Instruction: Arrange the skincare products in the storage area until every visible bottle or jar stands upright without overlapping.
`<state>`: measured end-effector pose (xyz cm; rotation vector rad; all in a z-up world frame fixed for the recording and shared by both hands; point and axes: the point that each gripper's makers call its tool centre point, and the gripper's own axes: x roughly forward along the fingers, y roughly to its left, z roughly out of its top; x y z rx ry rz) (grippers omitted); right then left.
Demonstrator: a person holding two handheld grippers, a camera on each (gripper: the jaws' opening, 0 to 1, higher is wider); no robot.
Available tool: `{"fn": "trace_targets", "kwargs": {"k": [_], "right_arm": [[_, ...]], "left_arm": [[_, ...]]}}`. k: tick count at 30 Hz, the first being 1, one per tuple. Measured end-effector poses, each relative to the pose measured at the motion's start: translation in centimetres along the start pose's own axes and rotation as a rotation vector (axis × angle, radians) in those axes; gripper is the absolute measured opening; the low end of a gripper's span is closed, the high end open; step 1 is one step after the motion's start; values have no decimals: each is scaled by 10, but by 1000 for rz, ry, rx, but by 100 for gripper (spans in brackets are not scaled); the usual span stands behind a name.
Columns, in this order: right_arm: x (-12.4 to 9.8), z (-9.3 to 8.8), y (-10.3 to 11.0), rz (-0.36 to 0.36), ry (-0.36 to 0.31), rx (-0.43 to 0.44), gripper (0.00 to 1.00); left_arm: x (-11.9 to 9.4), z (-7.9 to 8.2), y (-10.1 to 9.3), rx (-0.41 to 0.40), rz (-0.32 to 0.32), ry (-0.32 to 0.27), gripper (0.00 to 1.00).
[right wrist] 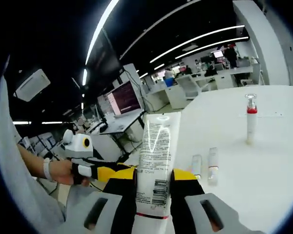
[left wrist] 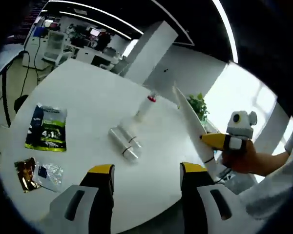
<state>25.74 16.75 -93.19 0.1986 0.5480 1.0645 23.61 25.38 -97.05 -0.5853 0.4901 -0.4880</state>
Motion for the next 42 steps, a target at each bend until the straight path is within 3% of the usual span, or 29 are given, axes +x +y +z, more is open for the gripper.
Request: {"fn": "trace_targets", "kwargs": {"k": [7, 11, 16, 17, 18, 20, 24, 28, 34, 38, 42], "right_arm": [[1, 0, 16, 52, -7, 9, 17], [2, 0, 23, 78, -2, -1, 17], [2, -3, 34, 143, 31, 44, 17], [1, 1, 37, 169, -5, -6, 17], [1, 1, 39, 183, -18, -3, 17], [1, -3, 37, 171, -14, 46, 17], [-4, -1, 45, 200, -23, 18, 17], [-7, -3, 49, 231, -14, 25, 17], [-16, -4, 64, 381, -9, 119, 18], [-21, -10, 80, 482, 30, 161, 18], [-21, -15, 89, 549, 55, 279, 19]], "left_arm": [[1, 6, -32, -103, -150, -75, 49], [3, 10, -40, -135, -186, -96, 50], [4, 29, -56, -257, -256, -164, 52], [2, 37, -64, -248, -297, -212, 52], [1, 39, -67, -247, -310, -218, 52], [3, 38, -69, -246, -318, -202, 52], [4, 42, -74, -224, -324, -216, 52], [7, 43, -88, -241, -398, -216, 51], [10, 37, -101, -273, -465, -209, 47], [11, 29, -107, -339, -528, -190, 37], [3, 30, -115, -421, -596, -211, 32]]}}
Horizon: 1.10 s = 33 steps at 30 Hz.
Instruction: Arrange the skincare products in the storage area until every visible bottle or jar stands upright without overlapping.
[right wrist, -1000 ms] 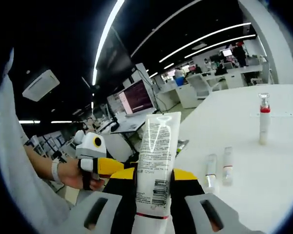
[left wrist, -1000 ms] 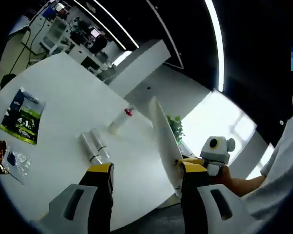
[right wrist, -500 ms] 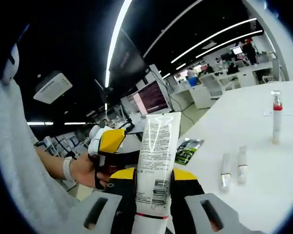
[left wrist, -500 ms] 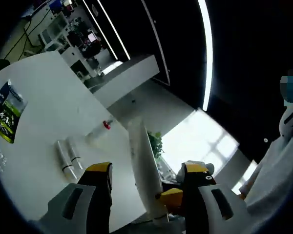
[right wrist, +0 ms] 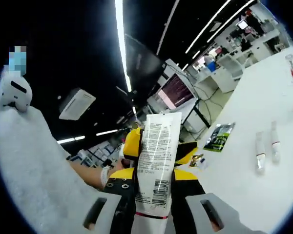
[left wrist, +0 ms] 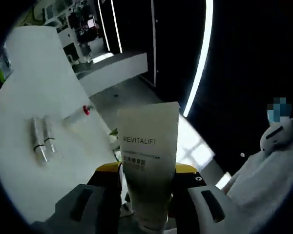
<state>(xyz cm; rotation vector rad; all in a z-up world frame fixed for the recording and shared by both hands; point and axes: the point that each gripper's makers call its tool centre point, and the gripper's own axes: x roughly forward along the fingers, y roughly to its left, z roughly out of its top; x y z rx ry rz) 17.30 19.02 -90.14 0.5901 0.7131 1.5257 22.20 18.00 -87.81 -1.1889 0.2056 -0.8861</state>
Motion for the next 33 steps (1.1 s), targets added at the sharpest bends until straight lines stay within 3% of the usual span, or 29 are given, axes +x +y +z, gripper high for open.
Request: {"fn": "trace_targets", "kwargs": {"k": [4, 7, 10, 13, 15, 20, 22, 23, 24, 25, 31, 33], "right_arm": [[3, -1, -4, -7, 1, 17, 20], [7, -2, -6, -33, 20, 0, 21], [10, -7, -13, -79, 71, -46, 21], [14, -11, -23, -140, 92, -59, 22], [16, -11, -33, -216, 112, -160, 22], [25, -7, -35, -264, 97, -141, 22], [27, -11, -39, -294, 149, -204, 21], [28, -14, -42, -320, 163, -174, 21], [31, -12, -41, -318, 154, -184, 21], [31, -11, -40, -325, 150, -193, 21], [38, -8, -45, -399, 203, -321, 24], [39, -5, -47, -432, 220, -387, 24]], "left_arm": [[-4, 2, 10, -27, 72, -30, 31], [-4, 4, 13, 6, 117, -31, 29], [0, 3, 16, 136, 189, 3, 28], [3, 1, 25, 198, 261, 49, 25], [2, 2, 35, 243, 333, 73, 23], [-3, 16, 45, 160, 400, -14, 18], [-7, 14, 56, 146, 466, -6, 11], [-10, 18, 60, 147, 482, -37, 11], [-13, 14, 58, 83, 465, -35, 11], [-15, 21, 60, 65, 476, -89, 11], [-18, 31, 63, 108, 540, -103, 11], [-22, 35, 69, 118, 602, -119, 11]]}}
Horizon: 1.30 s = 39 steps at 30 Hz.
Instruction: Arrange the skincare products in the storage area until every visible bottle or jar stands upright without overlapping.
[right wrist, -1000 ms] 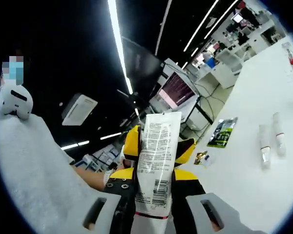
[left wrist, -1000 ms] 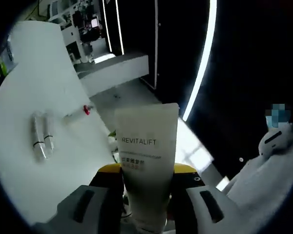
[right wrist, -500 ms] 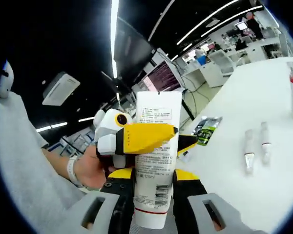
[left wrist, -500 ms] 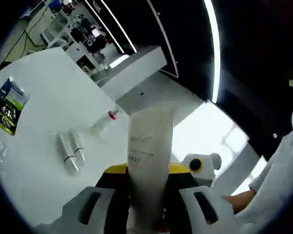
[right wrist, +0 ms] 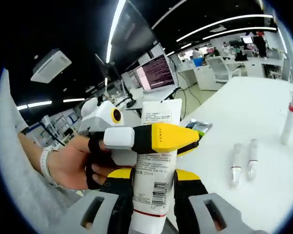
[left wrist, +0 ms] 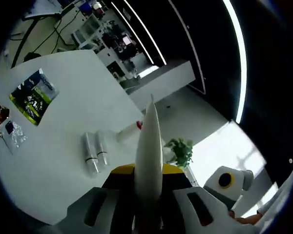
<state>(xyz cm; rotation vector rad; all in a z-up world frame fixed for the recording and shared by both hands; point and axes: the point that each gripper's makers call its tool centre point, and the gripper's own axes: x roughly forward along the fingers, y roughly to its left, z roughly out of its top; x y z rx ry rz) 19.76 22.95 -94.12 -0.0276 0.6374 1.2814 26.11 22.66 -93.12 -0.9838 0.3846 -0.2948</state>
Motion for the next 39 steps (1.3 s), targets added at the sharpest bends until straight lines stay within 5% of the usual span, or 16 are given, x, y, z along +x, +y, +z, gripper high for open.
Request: {"fn": "trace_targets", "kwargs": {"k": [7, 14, 17, 20, 25, 27, 29, 34, 39], "right_arm": [[11, -8, -3, -123, 150, -236, 28], [25, -9, -11, -207, 181, -358, 28], [23, -12, -11, -142, 194, -284, 24], [15, -13, -14, -96, 186, -261, 21], [2, -9, -11, 25, 132, -89, 20], [-4, -7, -8, 94, 96, 49, 19], [-11, -3, -4, 180, 64, 193, 19], [-28, 3, 7, 383, 16, 400, 19], [-42, 10, 11, 489, -40, 462, 19]], "left_arm": [[1, 8, 11, -16, 95, -50, 11], [-4, 18, 18, -70, 156, -120, 11], [-5, 14, 25, -106, 167, -105, 12], [-2, 8, 14, -159, 85, -41, 16], [1, 1, -11, -48, -83, 51, 25], [1, -3, -17, -9, -128, 81, 28], [0, -5, -26, 7, -178, 90, 29], [0, -9, -42, -46, -277, 110, 33], [-4, -10, -56, -77, -376, 112, 33]]}}
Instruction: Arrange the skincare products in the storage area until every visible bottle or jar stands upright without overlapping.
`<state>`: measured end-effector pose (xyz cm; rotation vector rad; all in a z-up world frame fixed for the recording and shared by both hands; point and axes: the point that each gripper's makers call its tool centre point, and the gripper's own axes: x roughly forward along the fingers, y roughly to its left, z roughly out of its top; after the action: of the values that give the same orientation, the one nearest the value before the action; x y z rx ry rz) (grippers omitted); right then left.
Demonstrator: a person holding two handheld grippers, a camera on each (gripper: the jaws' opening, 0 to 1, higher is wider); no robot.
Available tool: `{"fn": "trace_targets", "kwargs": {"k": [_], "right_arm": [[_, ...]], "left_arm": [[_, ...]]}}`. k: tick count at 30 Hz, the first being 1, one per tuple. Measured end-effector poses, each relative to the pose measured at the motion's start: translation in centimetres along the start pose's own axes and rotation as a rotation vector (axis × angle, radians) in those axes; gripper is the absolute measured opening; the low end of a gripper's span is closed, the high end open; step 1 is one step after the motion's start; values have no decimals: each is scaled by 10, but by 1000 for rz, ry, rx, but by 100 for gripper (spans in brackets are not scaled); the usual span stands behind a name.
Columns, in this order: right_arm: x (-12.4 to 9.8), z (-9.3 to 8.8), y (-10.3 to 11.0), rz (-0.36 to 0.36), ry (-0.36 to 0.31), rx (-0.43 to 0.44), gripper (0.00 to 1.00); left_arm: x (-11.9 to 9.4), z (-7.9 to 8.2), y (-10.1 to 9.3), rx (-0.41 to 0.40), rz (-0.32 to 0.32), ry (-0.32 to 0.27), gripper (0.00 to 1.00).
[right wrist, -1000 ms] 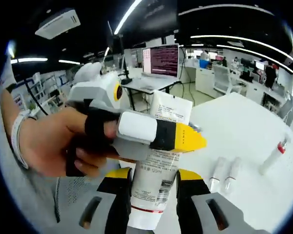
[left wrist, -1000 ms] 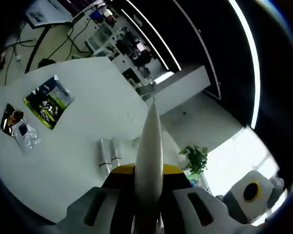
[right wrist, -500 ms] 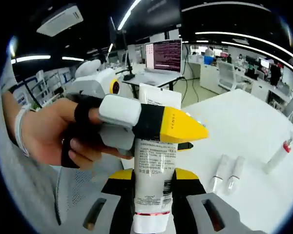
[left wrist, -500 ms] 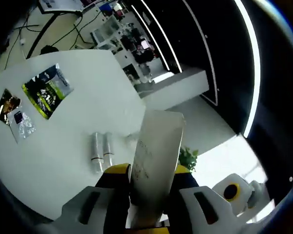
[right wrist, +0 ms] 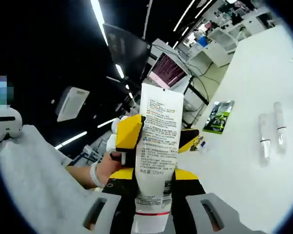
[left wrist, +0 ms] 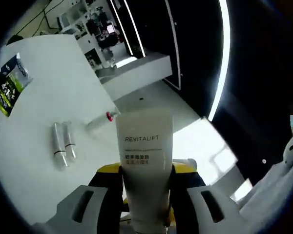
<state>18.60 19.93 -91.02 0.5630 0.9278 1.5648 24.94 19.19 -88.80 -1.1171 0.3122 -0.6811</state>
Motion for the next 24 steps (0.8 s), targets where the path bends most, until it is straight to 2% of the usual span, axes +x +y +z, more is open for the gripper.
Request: {"fn": "trace_targets", "kwargs": {"k": [5, 8, 10, 15, 17, 24], "right_arm": [[-4, -2, 12, 107, -11, 62, 19], [-6, -2, 18, 160, -29, 96, 19], [-6, -2, 17, 162, -37, 99, 20], [-2, -4, 14, 157, -30, 129, 22], [-2, -5, 14, 161, -31, 130, 22], [0, -4, 10, 161, -42, 168, 23]], "left_arm": [[3, -6, -10, -31, -59, 47, 34], [5, -8, -14, -38, -82, 53, 34], [6, -9, -16, -50, -91, 55, 34], [5, -10, -8, -90, -58, 53, 32], [4, -10, -9, -69, -50, 43, 32], [5, -8, -3, -80, -20, 34, 31]]}}
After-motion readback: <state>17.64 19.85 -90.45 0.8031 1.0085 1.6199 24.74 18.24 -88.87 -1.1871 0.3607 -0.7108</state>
